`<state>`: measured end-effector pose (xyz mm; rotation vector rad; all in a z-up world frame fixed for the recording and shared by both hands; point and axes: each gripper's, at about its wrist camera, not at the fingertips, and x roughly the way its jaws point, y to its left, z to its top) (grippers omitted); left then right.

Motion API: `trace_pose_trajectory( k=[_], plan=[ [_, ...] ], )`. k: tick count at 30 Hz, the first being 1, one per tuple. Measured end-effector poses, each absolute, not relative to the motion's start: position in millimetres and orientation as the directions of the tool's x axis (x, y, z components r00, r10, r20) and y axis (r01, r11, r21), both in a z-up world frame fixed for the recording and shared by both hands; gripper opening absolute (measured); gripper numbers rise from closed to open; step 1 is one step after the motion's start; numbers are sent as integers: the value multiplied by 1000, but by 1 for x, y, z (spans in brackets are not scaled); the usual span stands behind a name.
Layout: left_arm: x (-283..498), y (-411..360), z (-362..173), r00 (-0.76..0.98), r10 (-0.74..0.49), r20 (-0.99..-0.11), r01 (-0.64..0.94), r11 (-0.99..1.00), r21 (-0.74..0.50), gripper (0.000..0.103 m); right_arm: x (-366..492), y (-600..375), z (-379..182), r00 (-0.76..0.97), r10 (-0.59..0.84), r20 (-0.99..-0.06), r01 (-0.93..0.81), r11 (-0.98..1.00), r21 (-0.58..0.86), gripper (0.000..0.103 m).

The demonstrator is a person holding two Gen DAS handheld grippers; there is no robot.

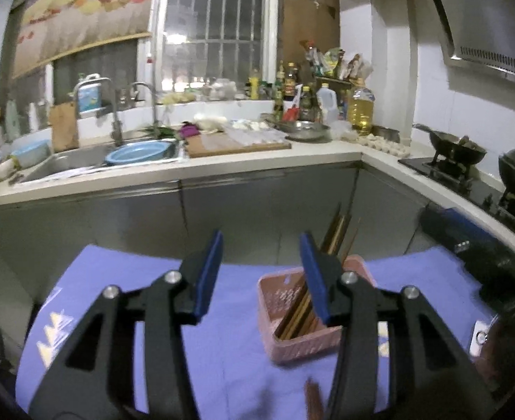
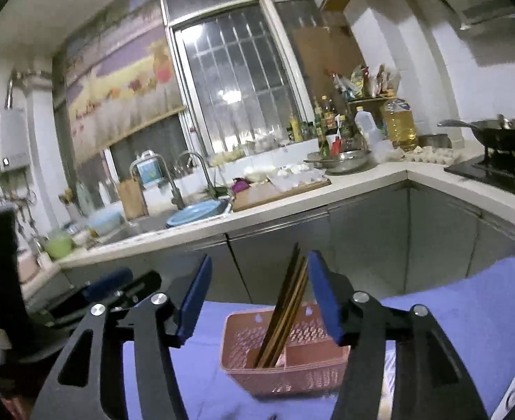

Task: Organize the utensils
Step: 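Drop the chopsticks into the basket by opening both tools, then bring both open tools back above the remaining chopsticks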

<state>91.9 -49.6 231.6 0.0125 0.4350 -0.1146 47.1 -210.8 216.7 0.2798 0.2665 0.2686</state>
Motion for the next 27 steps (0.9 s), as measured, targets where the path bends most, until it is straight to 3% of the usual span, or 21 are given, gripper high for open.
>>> trace_pose_trajectory(
  k=[5, 13, 22, 25, 27],
  plan=[
    [41, -40, 191, 893, 6, -450, 21, 998, 55, 44, -7, -220, 175, 915, 316, -249, -199, 894, 402, 60],
    [-4, -36, 134, 834, 76, -546, -1, 991, 136, 45, -67, -219, 94, 860, 288, -421, -74, 887, 456, 60],
    [-17, -32, 119, 805, 111, -583, -21, 987, 158, 46, -74, -221, 82, 832, 296, -469, -33, 871, 491, 60],
    [-20, -32, 119, 803, 117, -585, -28, 987, 159, 57, -75, -218, 81, 825, 311, -472, -47, 870, 491, 60],
    [-21, -32, 120, 807, 118, -579, -26, 986, 163, 57, -73, -215, 82, 822, 315, -475, -54, 873, 484, 60]
  ],
)
